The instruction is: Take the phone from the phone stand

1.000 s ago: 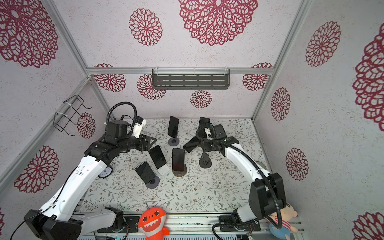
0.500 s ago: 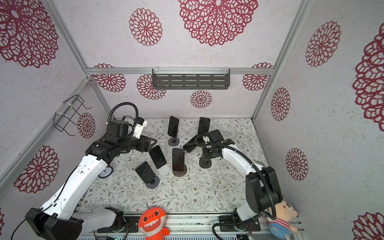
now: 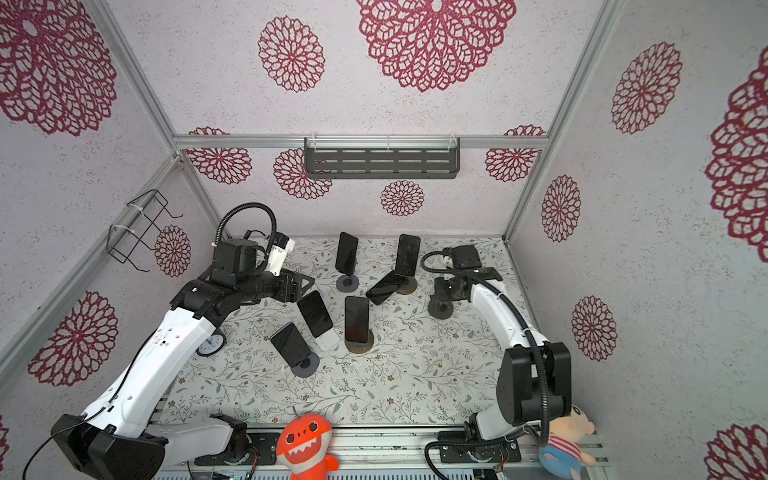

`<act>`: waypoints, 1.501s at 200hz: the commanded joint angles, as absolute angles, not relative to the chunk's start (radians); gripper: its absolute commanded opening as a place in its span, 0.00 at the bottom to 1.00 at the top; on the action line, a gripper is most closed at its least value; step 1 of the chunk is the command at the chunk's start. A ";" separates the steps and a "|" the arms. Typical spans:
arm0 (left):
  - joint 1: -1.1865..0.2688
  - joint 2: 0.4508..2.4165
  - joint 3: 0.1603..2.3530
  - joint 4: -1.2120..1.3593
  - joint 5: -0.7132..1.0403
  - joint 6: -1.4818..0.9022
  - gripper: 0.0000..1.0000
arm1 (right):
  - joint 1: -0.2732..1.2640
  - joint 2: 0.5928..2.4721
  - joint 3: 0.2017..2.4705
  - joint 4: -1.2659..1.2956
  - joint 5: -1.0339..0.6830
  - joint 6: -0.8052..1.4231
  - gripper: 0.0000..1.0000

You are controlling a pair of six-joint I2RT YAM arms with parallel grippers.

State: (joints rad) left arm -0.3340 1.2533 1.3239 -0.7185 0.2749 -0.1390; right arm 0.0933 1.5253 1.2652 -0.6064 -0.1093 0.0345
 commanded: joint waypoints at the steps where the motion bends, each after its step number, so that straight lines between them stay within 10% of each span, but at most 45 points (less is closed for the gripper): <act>1: -0.339 1.258 1.360 -0.699 0.282 -0.143 0.73 | -0.021 1.598 1.371 -0.542 -0.171 -0.032 0.00; 138: -0.346 1.174 1.335 -0.759 0.262 -0.164 0.74 | -0.152 2.093 1.848 -0.598 -0.289 -0.111 0.00; 172: -0.345 1.168 1.316 -0.747 0.261 -0.155 0.74 | -0.161 2.068 1.836 -0.608 -0.308 -0.090 0.45; 223: -0.345 1.196 1.349 -0.763 0.272 -0.134 0.76 | -0.184 1.897 1.767 -0.595 -0.236 -0.028 0.64; 300: -0.343 1.264 1.409 -0.806 0.283 -0.040 0.82 | -0.090 1.363 1.280 -0.393 -0.121 0.172 0.58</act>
State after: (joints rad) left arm -0.3397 1.2419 1.3785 -0.7879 0.2790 -0.0944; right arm -0.1703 1.4792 1.4067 -0.4522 -0.1753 0.0608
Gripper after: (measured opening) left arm 0.812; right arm 0.590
